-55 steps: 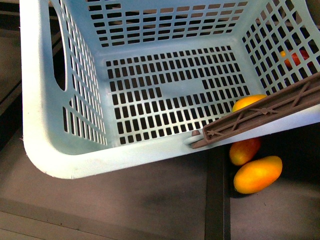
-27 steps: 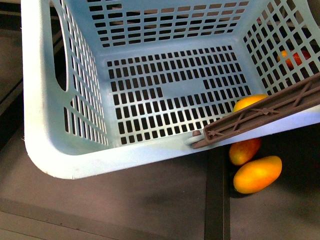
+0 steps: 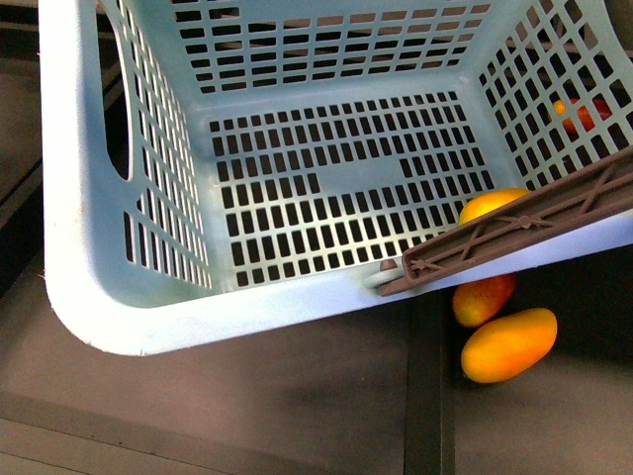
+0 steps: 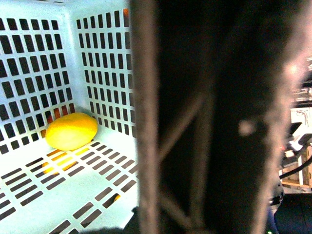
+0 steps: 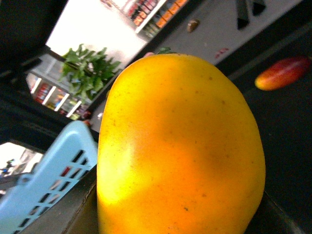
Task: Pick lemon and mango into basket
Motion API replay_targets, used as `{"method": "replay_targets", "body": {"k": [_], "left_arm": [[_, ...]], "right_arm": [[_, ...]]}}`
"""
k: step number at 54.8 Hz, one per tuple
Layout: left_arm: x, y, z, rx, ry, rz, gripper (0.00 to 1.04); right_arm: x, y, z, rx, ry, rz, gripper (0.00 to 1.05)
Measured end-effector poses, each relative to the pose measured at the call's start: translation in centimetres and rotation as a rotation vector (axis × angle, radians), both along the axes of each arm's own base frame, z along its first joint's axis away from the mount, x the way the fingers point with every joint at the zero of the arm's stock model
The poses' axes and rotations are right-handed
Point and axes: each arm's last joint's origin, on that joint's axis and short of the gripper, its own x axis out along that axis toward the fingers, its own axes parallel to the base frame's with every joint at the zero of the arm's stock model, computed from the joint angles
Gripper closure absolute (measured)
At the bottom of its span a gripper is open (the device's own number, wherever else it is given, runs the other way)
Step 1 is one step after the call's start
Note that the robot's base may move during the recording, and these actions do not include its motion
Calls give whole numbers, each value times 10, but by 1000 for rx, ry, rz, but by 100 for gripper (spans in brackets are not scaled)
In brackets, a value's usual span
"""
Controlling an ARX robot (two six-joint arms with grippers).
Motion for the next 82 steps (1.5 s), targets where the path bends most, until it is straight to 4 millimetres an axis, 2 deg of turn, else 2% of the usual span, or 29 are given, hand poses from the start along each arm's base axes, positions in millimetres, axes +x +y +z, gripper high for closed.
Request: {"method": "replay_targets", "body": {"k": [12,23,36,39,48,53,56,61,69,71,74,78,82], "left_arm": [[0,0,0,-2,1,-3,101],[0,0,0,0,0,-1,101],[0,0,0,0,0,0,101],[0,0,0,-1,1,-3,101],[0,0,0,0,0,-2,101],[0,0,0,-1,2,-5,101],[0,0,0,-4,7,-1,101],[0,0,0,2,1,6,101],[0,0,0,2,1,4,101],[0,0,0,1,1,2,101],[0,0,0,-2,4,-1,101],[0,0,0,-3,5,-3,101],[0,0,0,-3,5,-2,101]], "right_arm": [[-5,25,17,-20,-79,89,41],[-3,66,19,-39,-89,205,41],[10,122,19,-133,-53,301,41],[11,127,21,-144,-57,309,32],[10,119,28,-158,-65,251,7],[2,103,32,-178,-40,153,9],[-6,92,34,-241,39,36,9],[-32,73,28,-343,212,-196,9],[-54,61,28,-399,299,-369,9],[-58,57,27,-416,256,-345,12],[-67,54,25,-476,119,-222,21],[-80,60,21,-597,-13,-96,31],[-89,66,18,-671,-73,-39,42]]}}
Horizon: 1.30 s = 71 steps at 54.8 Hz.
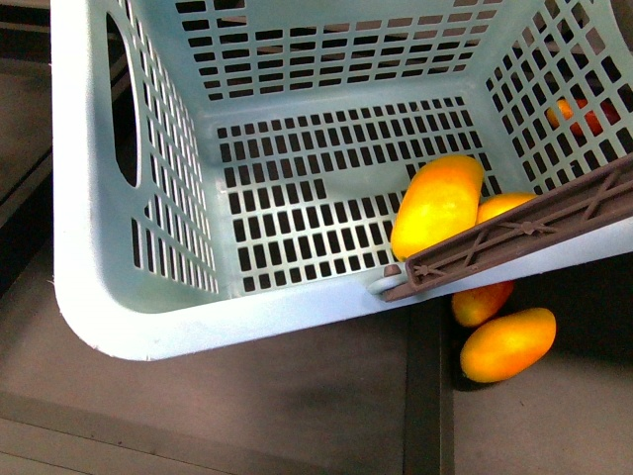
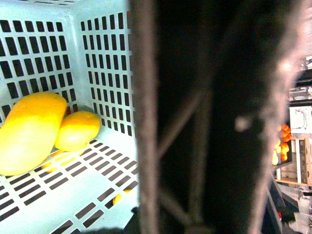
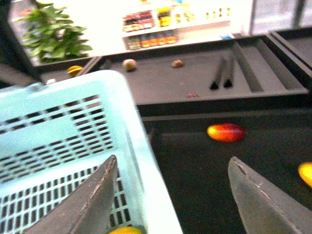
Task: Pick lemon and mango into basket
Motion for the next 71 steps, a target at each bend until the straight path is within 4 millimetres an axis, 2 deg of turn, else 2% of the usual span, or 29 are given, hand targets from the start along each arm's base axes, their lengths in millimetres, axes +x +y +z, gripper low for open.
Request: {"method": "replay_targets", "body": {"k": [7,17,40,71], "left_arm": [[0,0,0,0,-1,-1,101],[0,0,0,4,-5,5,101],[0,0,0,3,-3,4,101],[0,0,0,2,-2,3,101]], "right_arm": [[-12,1,-12,-75,6,6,65],[-28,2,-24,-103,6,9,103],[-52,2,-40,-110,-10,9,103],[-69,2,-38,-111,-21,7,103]]}}
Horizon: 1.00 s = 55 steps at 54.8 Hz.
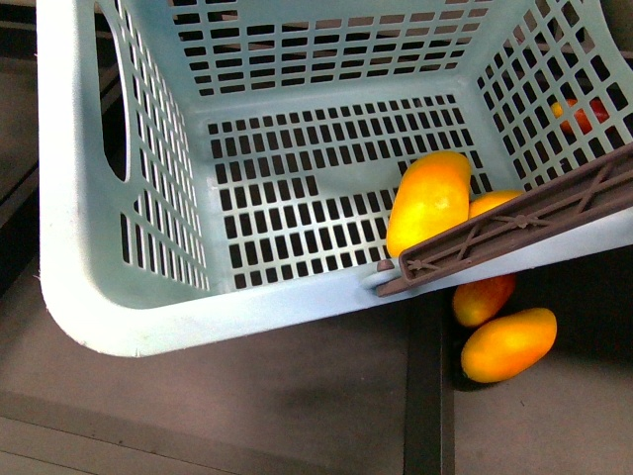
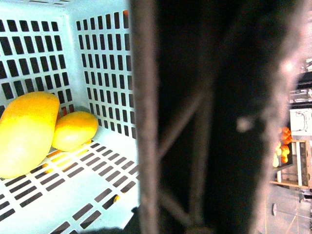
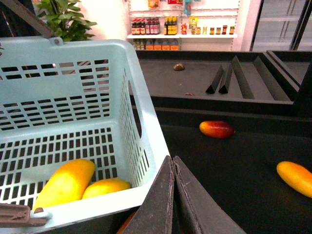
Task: Pick lemon and mango into basket
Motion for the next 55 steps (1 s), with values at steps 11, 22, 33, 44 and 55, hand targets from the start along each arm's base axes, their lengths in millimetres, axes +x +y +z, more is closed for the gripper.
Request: {"method": "replay_targets", "body": {"k": [11,22,33,44,55], "left_arm": [[0,0,0,-1,0,-1,101],[0,0,0,-1,1,-1,101],[0,0,0,1,-1,-1,101],[0,0,0,1,-1,-1,101],[6,-4,-5,-29,-102,486,101]], "right_arm": [[-10,0,-5,0,31,-1,103],[-13,0,-3,0,7,0,103],[-13,0,-3,-1,6,0,59],[-13,0,-3,-1,6,0,26],[-13,0,-3,-2,6,2,9]]}}
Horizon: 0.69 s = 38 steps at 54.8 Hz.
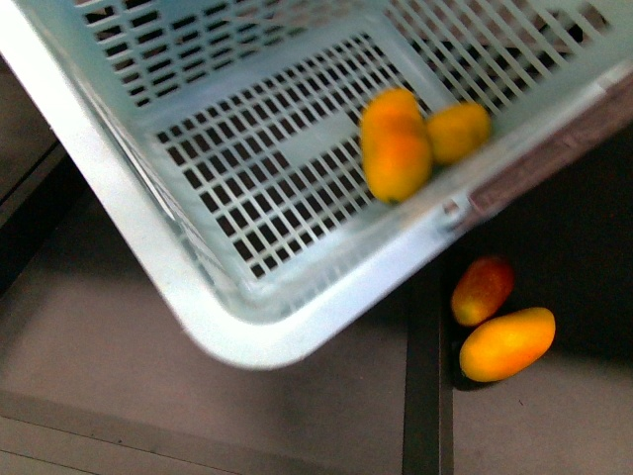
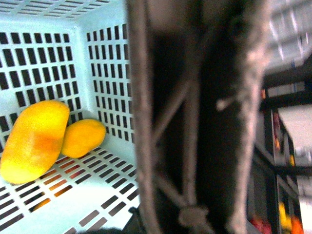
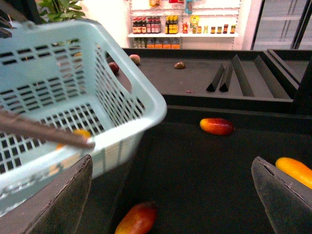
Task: Pick lemon and mango into basket
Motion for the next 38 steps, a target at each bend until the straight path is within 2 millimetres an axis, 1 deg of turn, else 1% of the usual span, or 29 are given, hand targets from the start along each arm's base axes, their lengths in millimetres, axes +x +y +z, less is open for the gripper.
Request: {"method": "replay_targets", "body": {"k": [1,4,6,10,17,19,25,31,38], "left_arm": [[2,2,0,-5,-11,52,101],[10,9,-2,-19,-27,130,101],[22,20,-3,-39,-37,197,101],[37,33,-10,-48,-26,247,101],[71,52,-36,-89,38,322,101],[83,57,-49,-110,72,352,101],[119,62,-77,-178,152,408,101],[154,63,-91,-240,205,433,101],[174,66,-105,-257,223,457,101]], "right_arm": [[0,0,0,0,0,0,9],[0,0,0,0,-1,-2,9],[0,0,0,0,-1,-3,9],[0,0,0,0,-1,-3,9],[0,0,0,0,-1,0,9],[0,0,0,0,-1,0,9],[0,0,0,0,-1,-1,9],[0,0,0,0,-1,0,9],[0,0,0,0,-1,-1,9]]}}
